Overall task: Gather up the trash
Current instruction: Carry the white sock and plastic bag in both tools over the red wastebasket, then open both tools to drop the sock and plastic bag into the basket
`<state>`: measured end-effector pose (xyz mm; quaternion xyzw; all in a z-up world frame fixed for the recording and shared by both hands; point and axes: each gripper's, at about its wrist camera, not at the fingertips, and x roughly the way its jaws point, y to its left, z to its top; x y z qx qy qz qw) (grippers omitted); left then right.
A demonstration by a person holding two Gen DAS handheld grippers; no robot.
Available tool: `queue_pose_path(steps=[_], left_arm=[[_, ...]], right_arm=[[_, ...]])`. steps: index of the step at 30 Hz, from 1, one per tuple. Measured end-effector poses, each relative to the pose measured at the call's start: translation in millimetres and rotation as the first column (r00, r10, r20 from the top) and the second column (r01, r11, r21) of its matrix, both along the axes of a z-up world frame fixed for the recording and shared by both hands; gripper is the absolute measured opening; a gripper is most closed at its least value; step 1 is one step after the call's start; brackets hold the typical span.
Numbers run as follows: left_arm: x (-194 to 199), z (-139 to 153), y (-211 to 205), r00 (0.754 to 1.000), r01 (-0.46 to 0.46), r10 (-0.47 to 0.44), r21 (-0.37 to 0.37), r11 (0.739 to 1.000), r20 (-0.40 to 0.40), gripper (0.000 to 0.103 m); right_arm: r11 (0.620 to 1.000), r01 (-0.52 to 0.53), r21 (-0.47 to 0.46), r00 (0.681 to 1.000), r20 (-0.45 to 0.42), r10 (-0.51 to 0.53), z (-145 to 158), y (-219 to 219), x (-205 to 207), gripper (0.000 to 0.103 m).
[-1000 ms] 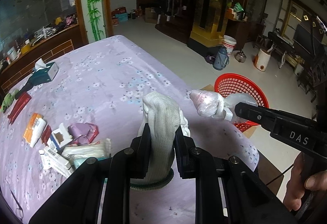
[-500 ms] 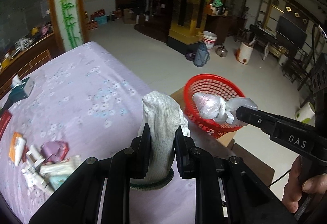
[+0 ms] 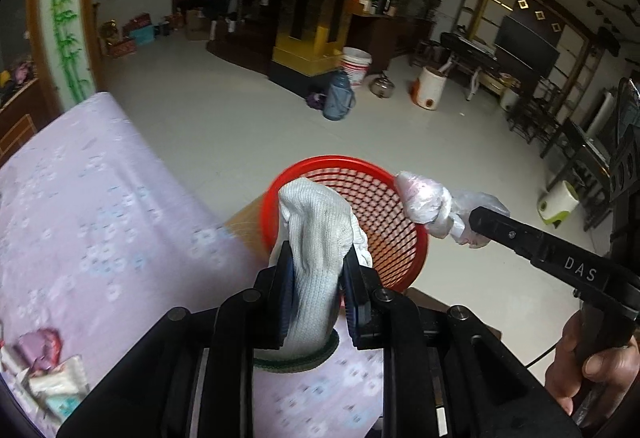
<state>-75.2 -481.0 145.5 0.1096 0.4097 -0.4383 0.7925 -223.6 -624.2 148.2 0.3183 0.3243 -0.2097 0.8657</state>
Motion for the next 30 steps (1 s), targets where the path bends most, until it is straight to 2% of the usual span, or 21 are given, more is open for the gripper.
queue_pose_path(steps=[8,10,12,14,16,23,30], left_arm=[[17,-16,-47,0.999,0.023,-0.022,0.018,1.000,-0.026,0.021],[21,-16,-54,1.000,0.018,-0.017,0.013,1.000,-0.018,0.030],[25,-13,-55,1.000,0.002,-0.002,-0.002,1.000,-0.011,0.050],[28,-9,-53,1.000,-0.010,0.010,-0.017,1.000,-0.007,0.051],[30,-6,-49,1.000,-0.014,0.014,-0.025,1.000,-0.014,0.051],[29,4,-15,0.998,-0.069,0.068,-0.044,0.997,-0.010,0.051],[21,7,37,0.989,-0.147,0.147,-0.034,0.989,-0.004,0.054]], right_arm=[[1.000,0.019,0.008,1.000,-0.016,-0.019,-7,-31,24,0.026],[1.000,0.016,0.014,1.000,-0.017,-0.016,-10,-39,34,0.027],[1.000,0.015,0.005,1.000,-0.018,-0.015,-12,-44,43,0.030],[1.000,0.014,0.002,1.000,-0.019,-0.014,-14,-49,50,0.047],[1.000,0.012,-0.004,1.000,-0.007,-0.012,-13,-52,54,0.056],[0.999,-0.021,-0.024,1.000,-0.005,0.021,-8,-42,58,0.056],[0.991,-0.137,-0.012,0.990,-0.017,0.137,-10,6,71,0.056]])
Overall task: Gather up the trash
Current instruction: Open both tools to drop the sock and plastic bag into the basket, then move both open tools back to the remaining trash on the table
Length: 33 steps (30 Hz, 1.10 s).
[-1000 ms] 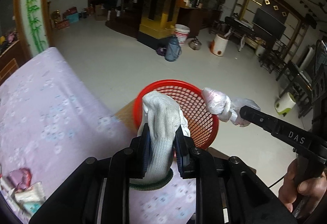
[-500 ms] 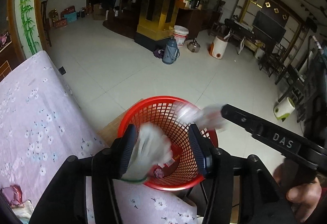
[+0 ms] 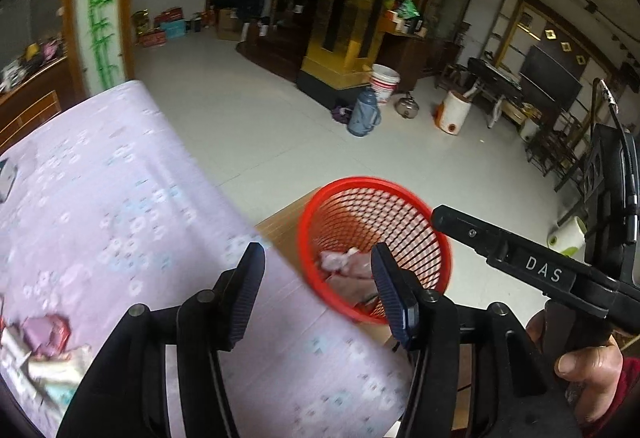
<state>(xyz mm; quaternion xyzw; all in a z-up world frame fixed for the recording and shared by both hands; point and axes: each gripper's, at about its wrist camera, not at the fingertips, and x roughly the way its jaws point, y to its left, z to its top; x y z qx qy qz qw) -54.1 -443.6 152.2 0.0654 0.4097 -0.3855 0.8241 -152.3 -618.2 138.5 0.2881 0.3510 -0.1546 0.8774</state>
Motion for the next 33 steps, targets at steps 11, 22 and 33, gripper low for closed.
queue_pose_path(steps=[11,22,33], left_arm=[[-3,-3,110,0.985,-0.170,0.171,0.012,0.985,-0.030,0.054],[-1,-13,240,0.897,-0.432,0.428,-0.008,0.902,-0.112,0.054],[34,-59,333,0.667,-0.705,0.695,0.073,0.705,-0.268,0.054]], right_arm=[[0.974,-0.225,0.018,0.973,-0.040,0.226,-12,100,36,0.056],[0.911,-0.412,0.015,0.908,-0.074,0.412,-18,181,64,0.056],[0.873,-0.487,0.010,0.870,-0.088,0.486,-23,199,73,0.057]])
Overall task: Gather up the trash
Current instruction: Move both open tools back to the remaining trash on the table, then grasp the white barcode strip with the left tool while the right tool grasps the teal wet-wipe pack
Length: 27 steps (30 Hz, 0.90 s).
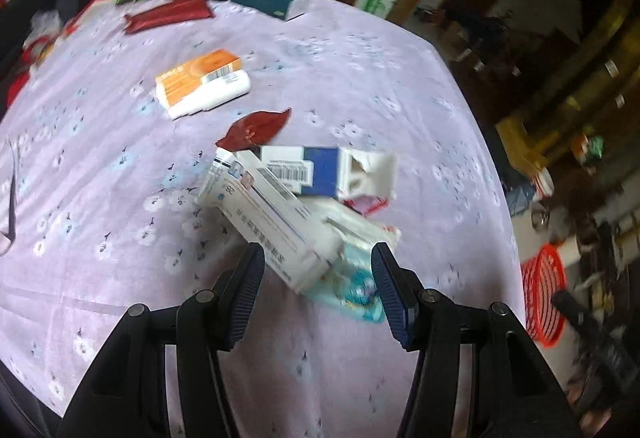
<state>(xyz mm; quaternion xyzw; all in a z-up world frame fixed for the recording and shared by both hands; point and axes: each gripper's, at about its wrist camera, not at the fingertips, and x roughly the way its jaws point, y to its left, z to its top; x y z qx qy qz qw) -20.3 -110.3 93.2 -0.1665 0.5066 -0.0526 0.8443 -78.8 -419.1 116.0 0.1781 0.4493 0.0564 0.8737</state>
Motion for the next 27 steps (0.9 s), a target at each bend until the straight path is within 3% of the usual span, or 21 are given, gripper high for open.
queue_pose_path(steps=[9,15,17,21,27], left_arm=[[45,-28,-4,0.995,-0.049,0.055,0.069,0.996,-0.083,0.052],[41,-39,1,0.993,-0.025,0.034,0.081,0.996,-0.112,0.022],[32,-40,6,0.993,-0.007,0.015,0.071,0.997,-0.113,0.022],[15,-37,18,0.995,0.020,-0.014,0.058,0.998,-0.098,0.022],[2,-27,30,0.997,0.054,-0.046,0.147,0.988,-0.054,0.022]], right_arm=[[1.000,0.017,-0.001,1.000,-0.016,-0.017,-6,-21,-6,0.058],[0.999,0.032,0.001,0.999,-0.023,-0.032,-7,-31,-8,0.058],[1.000,0.022,0.008,0.999,-0.026,-0.022,-8,-29,-7,0.058],[0.999,-0.047,0.027,0.998,-0.030,0.048,-11,-10,-2,0.058],[0.970,-0.224,0.097,0.971,-0.059,0.231,-25,45,14,0.058]])
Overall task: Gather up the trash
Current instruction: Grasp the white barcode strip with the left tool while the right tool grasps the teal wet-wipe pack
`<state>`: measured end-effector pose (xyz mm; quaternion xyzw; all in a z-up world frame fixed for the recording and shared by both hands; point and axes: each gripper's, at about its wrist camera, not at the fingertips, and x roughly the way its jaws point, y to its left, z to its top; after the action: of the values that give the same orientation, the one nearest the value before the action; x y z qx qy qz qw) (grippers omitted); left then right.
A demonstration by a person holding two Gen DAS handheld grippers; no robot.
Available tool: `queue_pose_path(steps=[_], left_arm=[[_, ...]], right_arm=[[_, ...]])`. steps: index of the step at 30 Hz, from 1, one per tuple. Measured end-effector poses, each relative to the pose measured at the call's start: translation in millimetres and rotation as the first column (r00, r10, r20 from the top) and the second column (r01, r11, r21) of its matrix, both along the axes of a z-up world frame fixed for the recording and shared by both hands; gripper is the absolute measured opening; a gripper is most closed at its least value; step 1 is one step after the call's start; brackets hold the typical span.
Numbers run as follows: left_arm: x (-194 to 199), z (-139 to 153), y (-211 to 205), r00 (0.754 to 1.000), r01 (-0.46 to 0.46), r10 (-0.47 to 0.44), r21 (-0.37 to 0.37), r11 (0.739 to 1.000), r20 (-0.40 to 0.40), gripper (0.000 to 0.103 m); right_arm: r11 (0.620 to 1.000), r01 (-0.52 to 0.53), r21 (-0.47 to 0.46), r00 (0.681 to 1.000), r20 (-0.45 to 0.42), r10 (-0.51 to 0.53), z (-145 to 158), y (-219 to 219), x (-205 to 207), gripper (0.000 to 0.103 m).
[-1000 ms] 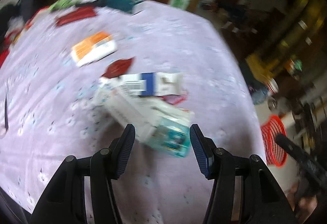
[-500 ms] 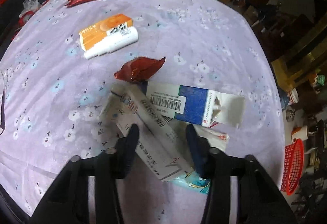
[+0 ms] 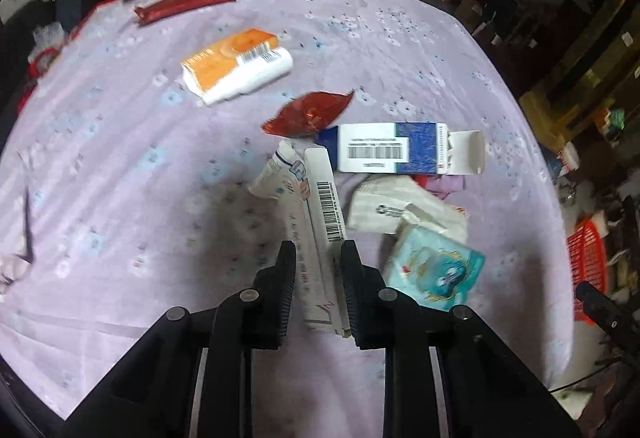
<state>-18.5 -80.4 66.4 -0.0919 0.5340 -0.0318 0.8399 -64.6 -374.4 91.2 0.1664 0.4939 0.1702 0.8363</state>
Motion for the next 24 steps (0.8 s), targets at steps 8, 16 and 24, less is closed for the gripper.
queue_pose_path(steps=[8,16,24], left_arm=[[-5,-3,34,1.000,0.003,-0.004,-0.050,0.999,-0.007,0.022],[-8,1,57,1.000,0.015,-0.014,-0.171,0.985,0.007,0.025],[15,0,31,0.998,0.056,-0.063,-0.196,0.979,-0.027,0.063]], right_arm=[[0.992,-0.121,0.022,0.992,-0.034,0.122,-15,56,11,0.058],[0.993,-0.119,0.017,0.992,-0.052,0.119,-19,75,16,0.058],[0.996,-0.088,0.010,0.995,-0.053,0.088,-24,76,22,0.058]])
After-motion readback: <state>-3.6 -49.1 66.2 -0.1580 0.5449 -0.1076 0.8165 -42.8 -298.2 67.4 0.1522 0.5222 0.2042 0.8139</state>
